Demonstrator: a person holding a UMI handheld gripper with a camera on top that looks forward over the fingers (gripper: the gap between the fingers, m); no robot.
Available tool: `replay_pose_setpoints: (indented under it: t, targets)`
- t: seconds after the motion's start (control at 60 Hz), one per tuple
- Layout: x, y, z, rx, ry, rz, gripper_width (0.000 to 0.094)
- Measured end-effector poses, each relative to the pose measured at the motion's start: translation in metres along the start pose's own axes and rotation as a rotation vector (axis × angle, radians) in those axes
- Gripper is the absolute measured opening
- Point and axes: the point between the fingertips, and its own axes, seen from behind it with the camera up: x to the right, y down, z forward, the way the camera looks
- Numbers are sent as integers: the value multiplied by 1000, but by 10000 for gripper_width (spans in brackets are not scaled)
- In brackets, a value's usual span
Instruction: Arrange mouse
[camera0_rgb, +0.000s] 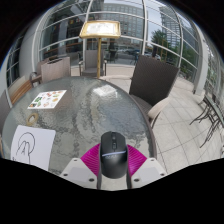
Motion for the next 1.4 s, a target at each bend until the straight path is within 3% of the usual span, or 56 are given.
replay_pose_setpoints:
  t: [0.067, 0.183, 0.383, 0.517, 0.6, 0.7, 0.867, 1.0, 1.133, 1.317, 1.4]
  targets:
    - [-1, 1, 1, -18, 12, 5, 280]
    - [-6, -12, -13, -82, 20, 57, 275]
    - [-67, -164, -120, 141, -8, 28, 278]
    - [-156, -206, -164, 251, -47, -35, 277]
    - [-219, -190, -178, 267, -75, -68, 275]
    - [-275, -139, -157, 200, -116, -67, 275]
    - [-288, -45, -92, 15, -96, -57, 272]
    - [-291, 18, -60, -81, -81, -53, 274]
    - [-291, 25, -54, -56, -68, -76, 281]
    - [-293, 28, -53, -66, -91, -41, 493]
    - [-289, 20, -61, -75, -84, -23, 690]
